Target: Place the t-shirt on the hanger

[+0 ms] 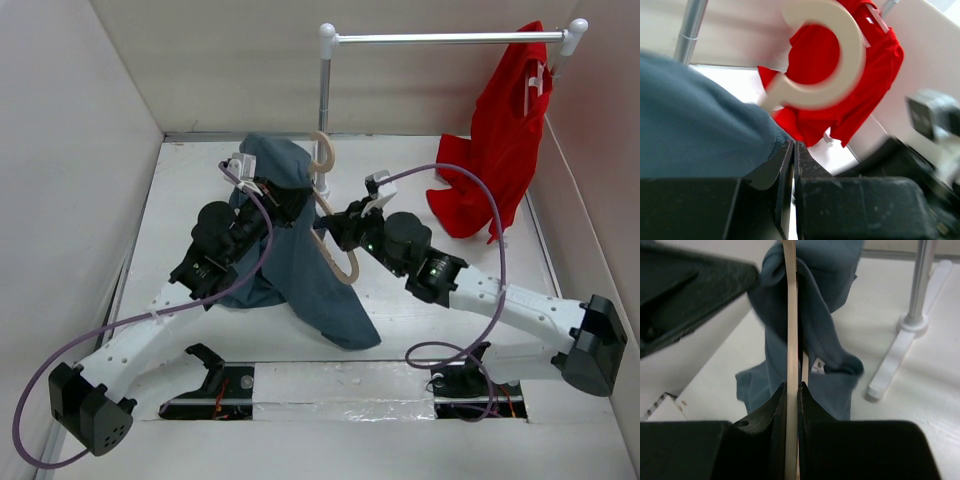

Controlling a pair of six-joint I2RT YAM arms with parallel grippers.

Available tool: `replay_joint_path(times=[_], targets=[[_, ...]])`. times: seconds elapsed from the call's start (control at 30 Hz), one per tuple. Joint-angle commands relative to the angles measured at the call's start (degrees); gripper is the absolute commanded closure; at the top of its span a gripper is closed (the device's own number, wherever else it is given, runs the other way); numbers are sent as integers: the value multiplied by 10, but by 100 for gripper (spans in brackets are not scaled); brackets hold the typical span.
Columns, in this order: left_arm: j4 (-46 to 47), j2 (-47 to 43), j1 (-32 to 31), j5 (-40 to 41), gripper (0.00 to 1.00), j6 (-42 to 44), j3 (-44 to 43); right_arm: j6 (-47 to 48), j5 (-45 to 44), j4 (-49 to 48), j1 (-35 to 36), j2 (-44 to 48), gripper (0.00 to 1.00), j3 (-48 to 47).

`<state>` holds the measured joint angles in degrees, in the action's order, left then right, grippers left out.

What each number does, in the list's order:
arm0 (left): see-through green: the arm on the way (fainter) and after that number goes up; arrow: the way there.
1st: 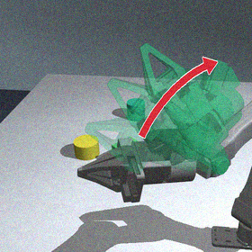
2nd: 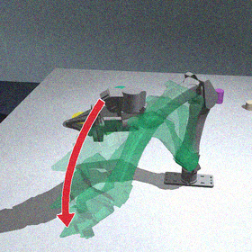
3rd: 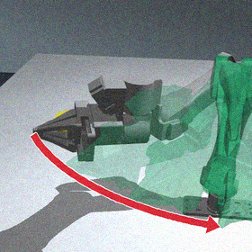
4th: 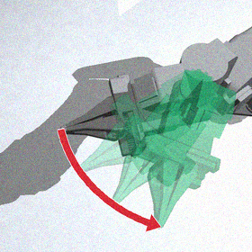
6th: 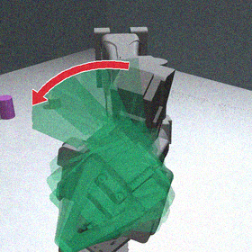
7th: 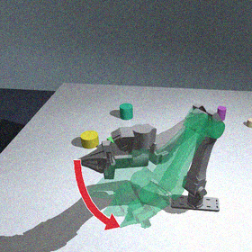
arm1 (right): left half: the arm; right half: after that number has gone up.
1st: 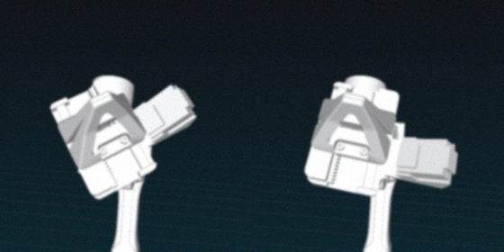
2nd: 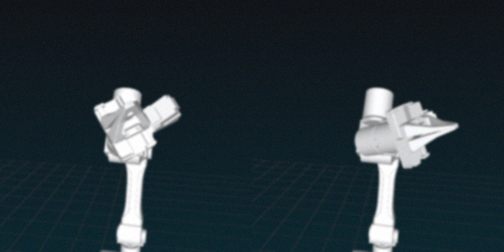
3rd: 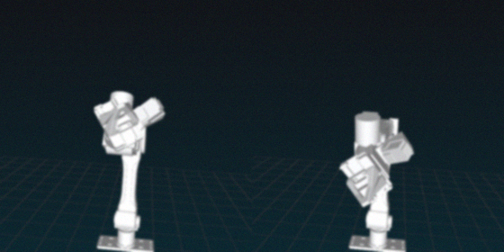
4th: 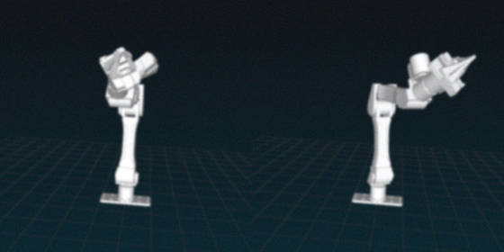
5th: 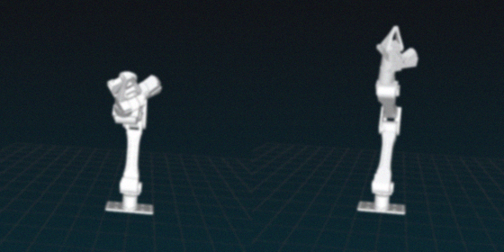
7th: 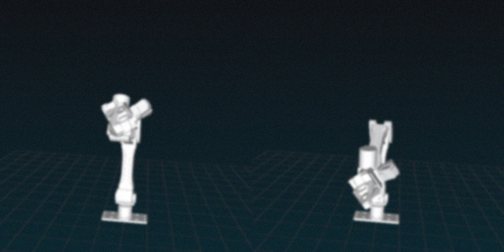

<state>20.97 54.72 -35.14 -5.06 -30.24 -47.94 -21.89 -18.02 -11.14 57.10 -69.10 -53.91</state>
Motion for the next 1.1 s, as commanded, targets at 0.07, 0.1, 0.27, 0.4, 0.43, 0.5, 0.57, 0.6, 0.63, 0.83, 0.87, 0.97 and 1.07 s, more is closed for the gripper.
replay_joint_path(times=[0.07,0.1,0.27,0.4,0.43,0.5,0.57,0.6,0.63,0.83,0.87,0.97,1.07], targets=[[17,-53,-2,-51,100,-20,-4,-30,117,-204,-73,-60,100,-26],[14,-58,-2,-51,100,-23,-2,-41,122,-215,-80,-74,100,-25],[0,-70,-2,-63,100,-32,5,-31,114,-281,-87,-94,100,-37],[-27,-59,-2,-59,100,-26,7,14,49,-331,-49,-67,100,-16],[-27,-59,-2,-58,100,-26,9,24,40,-340,-49,-63,100,-10],[-20,-66,-2,-59,86,-30,13,28,26,-349,-43,-52,100,5],[-19,-65,-2,-59,74,-26,-4,22,8,-362,-43,-46,100,17],[-24,-65,-2,-58,65,-22,-13,18,4,-371,-43,-46,100,30],[-36,-63,-2,-55,62,-17,-21,12,4,-376,-43,-46,100,35],[-36,-82,-2,-6,58,-18,-58,11,-2,-398,-37,-36,100,62],[-30,-97,-2,6,59,-22,-57,11,-2,-398,-37,-34,100,64],[3,-109,-2,78,58,-44,-38,8,-3,-403,-37,-22,100,83],[-36,-68,-2,163,47,-63,-65,3,2,-401,-37,-16,100,92]])
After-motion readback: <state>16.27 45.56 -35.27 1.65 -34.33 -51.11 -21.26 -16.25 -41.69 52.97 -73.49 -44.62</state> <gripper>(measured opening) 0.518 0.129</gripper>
